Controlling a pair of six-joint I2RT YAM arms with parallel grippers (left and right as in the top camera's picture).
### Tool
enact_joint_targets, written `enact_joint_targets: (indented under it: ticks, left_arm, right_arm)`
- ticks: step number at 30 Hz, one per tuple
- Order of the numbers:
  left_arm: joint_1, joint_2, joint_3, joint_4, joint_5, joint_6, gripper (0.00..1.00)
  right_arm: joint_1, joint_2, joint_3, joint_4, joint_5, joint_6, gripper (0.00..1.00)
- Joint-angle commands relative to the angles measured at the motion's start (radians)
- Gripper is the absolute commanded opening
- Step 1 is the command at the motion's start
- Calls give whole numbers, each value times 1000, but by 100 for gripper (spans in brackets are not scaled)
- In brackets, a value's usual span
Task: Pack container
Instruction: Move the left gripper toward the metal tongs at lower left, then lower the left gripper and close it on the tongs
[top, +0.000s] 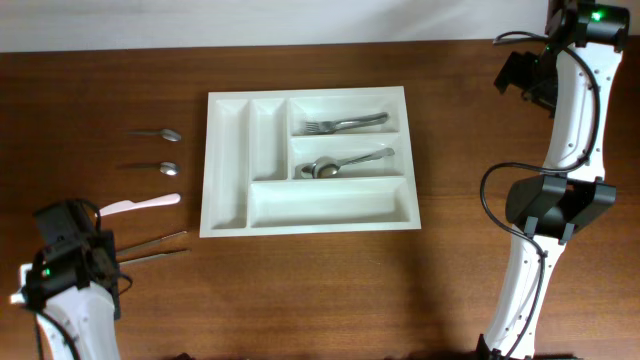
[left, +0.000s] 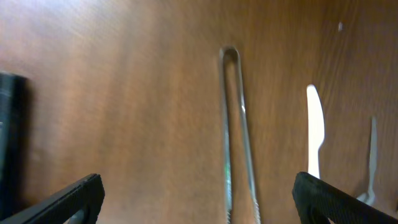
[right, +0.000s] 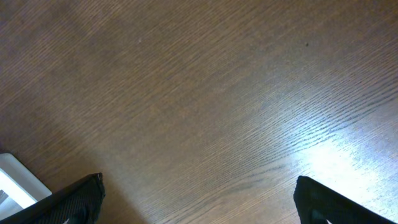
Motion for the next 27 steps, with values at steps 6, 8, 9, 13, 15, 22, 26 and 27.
enact_joint_targets:
  ticks: [6, 8, 9, 13, 15, 22, 26, 27]
  left_arm:
    - [5, 211, 13, 114, 164, -10, 99]
    - [5, 253, 13, 142, 191, -10, 99]
    - [5, 274, 13, 158, 205, -10, 100]
    - [5, 357, 13, 222, 230, -10, 100]
    - [5, 380, 13, 249, 230, -10, 100]
    - [6, 438, 13, 327, 223, -10, 99]
    - [19, 463, 13, 351, 222, -10, 99]
    - [24, 470, 13, 356, 223, -10, 99]
  right_arm:
    - [-5, -32, 15, -6, -2, -7, 99]
    - [-5, -32, 15, -6, -2, -7, 99]
    - [-5, -32, 15, -5, -2, -7, 99]
    - [-5, -32, 15, -6, -2, -7, 99]
    - [-5, -32, 15, -6, -2, -7, 99]
    - [-5, -32, 15, -6, -2, -7, 99]
    - [-5, -32, 15, -6, -2, -7, 99]
    - [-5, -32, 15, -6, -2, -7, 99]
